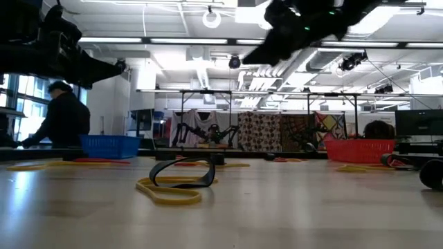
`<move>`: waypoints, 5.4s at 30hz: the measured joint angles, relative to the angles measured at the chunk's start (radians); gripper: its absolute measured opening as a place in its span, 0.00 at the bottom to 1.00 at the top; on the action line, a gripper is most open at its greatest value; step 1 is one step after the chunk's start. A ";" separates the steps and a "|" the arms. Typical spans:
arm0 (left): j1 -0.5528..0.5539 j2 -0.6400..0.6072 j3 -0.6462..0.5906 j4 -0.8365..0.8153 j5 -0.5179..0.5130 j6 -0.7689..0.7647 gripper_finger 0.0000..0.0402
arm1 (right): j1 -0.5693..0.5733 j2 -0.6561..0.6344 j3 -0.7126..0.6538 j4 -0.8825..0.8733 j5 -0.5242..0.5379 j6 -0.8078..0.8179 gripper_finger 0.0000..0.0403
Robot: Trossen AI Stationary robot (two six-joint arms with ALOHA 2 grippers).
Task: Sort rubber bands into baskets
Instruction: Put the red rubber band into the red bin
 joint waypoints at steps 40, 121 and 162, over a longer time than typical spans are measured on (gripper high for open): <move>-0.001 0.009 0.000 0.035 -0.036 -0.085 0.00 | 0.149 0.961 1.006 -0.370 -0.087 -0.024 0.27; -0.035 0.010 0.000 -0.028 -0.024 -0.030 0.00 | 0.262 0.806 0.986 -0.522 0.489 -0.053 0.00; -0.035 0.010 0.000 -0.031 -0.043 -0.029 0.00 | 0.058 0.549 0.986 -1.103 0.640 0.037 0.00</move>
